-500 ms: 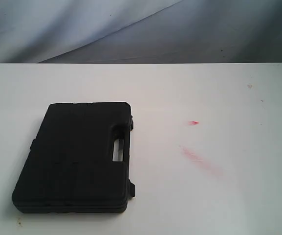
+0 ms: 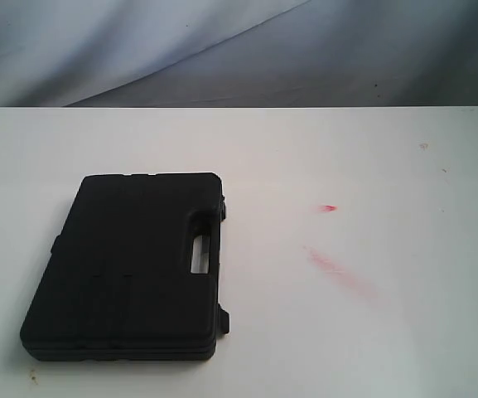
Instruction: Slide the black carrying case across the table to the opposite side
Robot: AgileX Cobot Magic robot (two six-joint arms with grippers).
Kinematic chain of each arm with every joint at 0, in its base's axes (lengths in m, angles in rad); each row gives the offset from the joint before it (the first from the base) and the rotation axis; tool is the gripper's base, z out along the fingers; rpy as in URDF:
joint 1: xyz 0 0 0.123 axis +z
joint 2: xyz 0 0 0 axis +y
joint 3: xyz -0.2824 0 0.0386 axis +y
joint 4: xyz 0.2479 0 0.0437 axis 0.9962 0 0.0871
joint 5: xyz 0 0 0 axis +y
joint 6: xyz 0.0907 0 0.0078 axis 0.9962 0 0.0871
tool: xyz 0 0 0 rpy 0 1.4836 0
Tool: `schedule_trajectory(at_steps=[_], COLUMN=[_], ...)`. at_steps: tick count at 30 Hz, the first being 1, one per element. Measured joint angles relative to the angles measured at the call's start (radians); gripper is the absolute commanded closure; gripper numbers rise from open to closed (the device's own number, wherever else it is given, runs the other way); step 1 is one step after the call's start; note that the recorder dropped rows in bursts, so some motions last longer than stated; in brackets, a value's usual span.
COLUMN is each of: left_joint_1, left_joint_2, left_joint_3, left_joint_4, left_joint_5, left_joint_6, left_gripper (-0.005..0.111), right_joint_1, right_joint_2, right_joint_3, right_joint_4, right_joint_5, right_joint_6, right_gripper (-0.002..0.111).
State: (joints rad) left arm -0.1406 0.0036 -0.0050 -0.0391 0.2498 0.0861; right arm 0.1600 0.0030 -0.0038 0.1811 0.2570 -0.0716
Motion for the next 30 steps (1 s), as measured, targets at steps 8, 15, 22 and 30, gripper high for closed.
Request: schedule_trajectory(at_steps=[8, 15, 22, 30], left_joint_1=[0.000, 0.000, 0.000, 0.000], left_joint_2=[0.000, 0.000, 0.000, 0.000], left_joint_3=[0.000, 0.000, 0.000, 0.000], left_joint_4=[0.000, 0.008, 0.052, 0.055], left_joint_5=[0.000, -0.002, -0.052, -0.152], left_joint_6=[0.000, 0.000, 0.000, 0.000], left_gripper=[0.107, 0.107, 0.107, 0.107], right_joint_1=[0.000, 0.000, 0.000, 0.000], right_joint_2=[0.000, 0.000, 0.000, 0.000], right_joint_3=[0.000, 0.000, 0.000, 0.000], right_joint_4=[0.000, 0.000, 0.000, 0.000], right_joint_5=[0.000, 0.000, 0.000, 0.000], right_joint_6=[0.000, 0.000, 0.000, 0.000], right_gripper=[0.108, 0.108, 0.108, 0.108])
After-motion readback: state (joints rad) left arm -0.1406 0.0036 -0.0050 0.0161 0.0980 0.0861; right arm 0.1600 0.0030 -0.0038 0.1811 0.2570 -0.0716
